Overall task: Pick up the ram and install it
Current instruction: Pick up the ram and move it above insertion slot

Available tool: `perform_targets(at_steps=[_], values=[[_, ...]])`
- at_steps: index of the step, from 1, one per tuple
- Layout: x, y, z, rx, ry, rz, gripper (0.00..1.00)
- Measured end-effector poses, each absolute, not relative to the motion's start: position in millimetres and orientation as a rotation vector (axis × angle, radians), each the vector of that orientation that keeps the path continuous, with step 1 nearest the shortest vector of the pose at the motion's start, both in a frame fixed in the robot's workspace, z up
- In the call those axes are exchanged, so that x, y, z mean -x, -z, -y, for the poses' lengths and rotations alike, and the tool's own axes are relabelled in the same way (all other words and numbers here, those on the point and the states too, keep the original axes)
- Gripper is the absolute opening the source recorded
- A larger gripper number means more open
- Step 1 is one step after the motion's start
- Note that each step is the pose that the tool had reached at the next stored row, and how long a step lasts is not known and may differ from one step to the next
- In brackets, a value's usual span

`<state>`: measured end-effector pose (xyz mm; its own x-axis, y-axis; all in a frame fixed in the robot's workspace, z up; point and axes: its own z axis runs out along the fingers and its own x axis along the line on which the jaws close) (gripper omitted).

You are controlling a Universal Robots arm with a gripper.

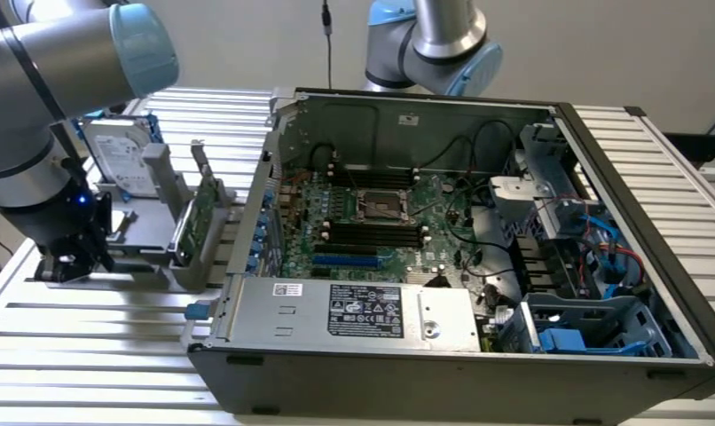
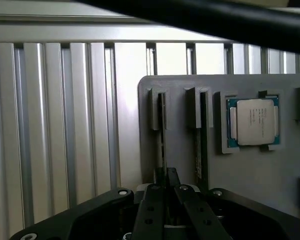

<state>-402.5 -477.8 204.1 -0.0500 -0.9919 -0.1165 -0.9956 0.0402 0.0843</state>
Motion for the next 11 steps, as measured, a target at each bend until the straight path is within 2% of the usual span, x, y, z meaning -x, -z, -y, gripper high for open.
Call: perform_targets(at_steps=[11], values=[[402.5, -230.7, 477.5, 2.148, -0.222, -2.248, 0.14]])
